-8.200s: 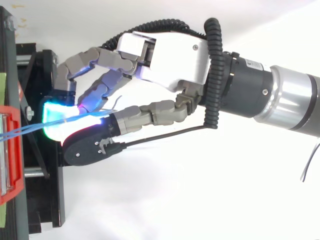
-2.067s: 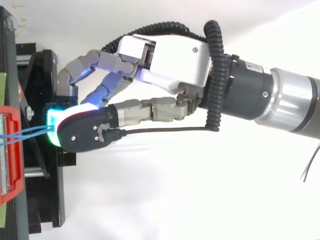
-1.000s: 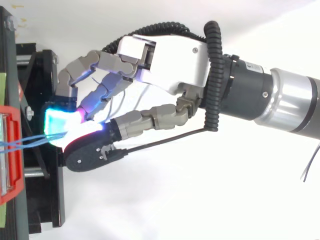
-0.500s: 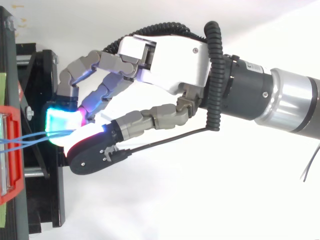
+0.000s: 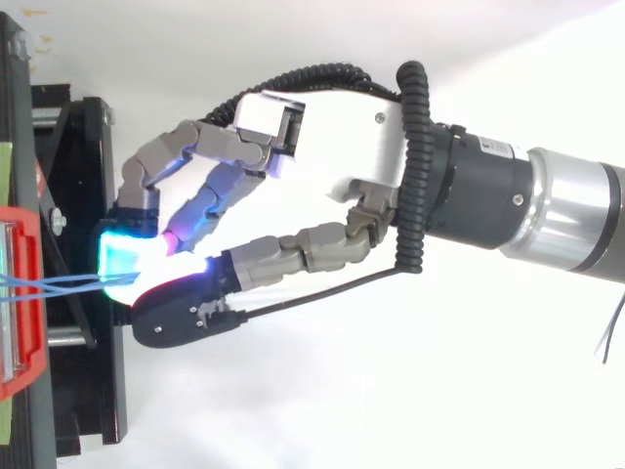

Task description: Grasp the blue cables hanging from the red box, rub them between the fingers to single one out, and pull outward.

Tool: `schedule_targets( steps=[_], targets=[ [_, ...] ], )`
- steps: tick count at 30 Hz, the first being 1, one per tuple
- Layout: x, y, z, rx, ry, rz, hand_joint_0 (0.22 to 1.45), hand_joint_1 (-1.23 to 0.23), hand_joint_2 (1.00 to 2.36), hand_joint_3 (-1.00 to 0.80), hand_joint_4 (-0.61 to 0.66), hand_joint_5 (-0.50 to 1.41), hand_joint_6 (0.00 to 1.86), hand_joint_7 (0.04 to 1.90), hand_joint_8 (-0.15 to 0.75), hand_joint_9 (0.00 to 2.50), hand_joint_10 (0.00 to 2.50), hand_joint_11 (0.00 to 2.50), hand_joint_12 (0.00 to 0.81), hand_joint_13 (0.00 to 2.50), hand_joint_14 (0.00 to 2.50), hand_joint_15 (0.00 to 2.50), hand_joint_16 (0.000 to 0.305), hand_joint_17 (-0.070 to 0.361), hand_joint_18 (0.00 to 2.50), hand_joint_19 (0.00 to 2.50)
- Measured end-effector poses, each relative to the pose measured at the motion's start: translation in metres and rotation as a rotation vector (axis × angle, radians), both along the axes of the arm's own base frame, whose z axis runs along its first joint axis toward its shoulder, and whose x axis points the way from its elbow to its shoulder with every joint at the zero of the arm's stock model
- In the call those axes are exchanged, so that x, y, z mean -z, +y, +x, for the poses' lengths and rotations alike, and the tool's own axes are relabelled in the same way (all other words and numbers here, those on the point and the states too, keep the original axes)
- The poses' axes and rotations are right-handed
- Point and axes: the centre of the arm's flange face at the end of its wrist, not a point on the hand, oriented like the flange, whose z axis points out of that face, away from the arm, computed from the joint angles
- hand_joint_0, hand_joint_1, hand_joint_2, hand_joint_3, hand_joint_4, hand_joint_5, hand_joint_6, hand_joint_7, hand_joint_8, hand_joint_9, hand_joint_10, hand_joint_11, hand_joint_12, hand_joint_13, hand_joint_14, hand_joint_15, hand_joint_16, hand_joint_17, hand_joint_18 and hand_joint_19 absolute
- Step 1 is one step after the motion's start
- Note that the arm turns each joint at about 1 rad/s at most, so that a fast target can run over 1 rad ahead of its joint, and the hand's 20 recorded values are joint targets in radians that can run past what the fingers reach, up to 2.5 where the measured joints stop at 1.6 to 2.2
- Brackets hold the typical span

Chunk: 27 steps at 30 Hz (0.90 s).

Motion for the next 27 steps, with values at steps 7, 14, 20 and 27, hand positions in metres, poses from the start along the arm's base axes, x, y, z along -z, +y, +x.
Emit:
schedule_targets(
  steps=[7,14,20,27],
  targets=[
    [0.0014,0.0057,-0.0017,-0.008,0.012,0.033,0.58,-0.66,1.00,-0.12,0.01,-0.12,0.88,1.03,0.289,1.14,0.02,0.61,0.428,1.00,0.02,0.52,0.069,0.155,0.87,0.53],
    [0.0018,0.0085,-0.0022,-0.012,0.017,0.037,0.58,-0.67,1.01,-0.09,0.04,-0.12,0.89,1.00,0.313,1.12,0.02,0.66,0.439,0.98,0.02,0.54,0.069,0.155,0.85,0.54],
    [0.0013,0.0082,-0.0020,-0.013,0.016,0.038,0.65,-0.86,1.02,-0.13,-0.04,-0.17,0.92,0.96,0.262,0.97,0.02,0.75,0.376,0.87,0.02,0.56,0.054,0.122,0.71,0.56],
    [0.0013,0.0067,-0.0023,-0.014,0.019,0.039,0.69,-0.91,1.00,-0.47,0.01,-0.17,0.92,0.89,0.251,0.95,0.02,0.74,0.369,0.86,0.02,0.55,0.053,0.119,0.72,0.54]
  ],
)
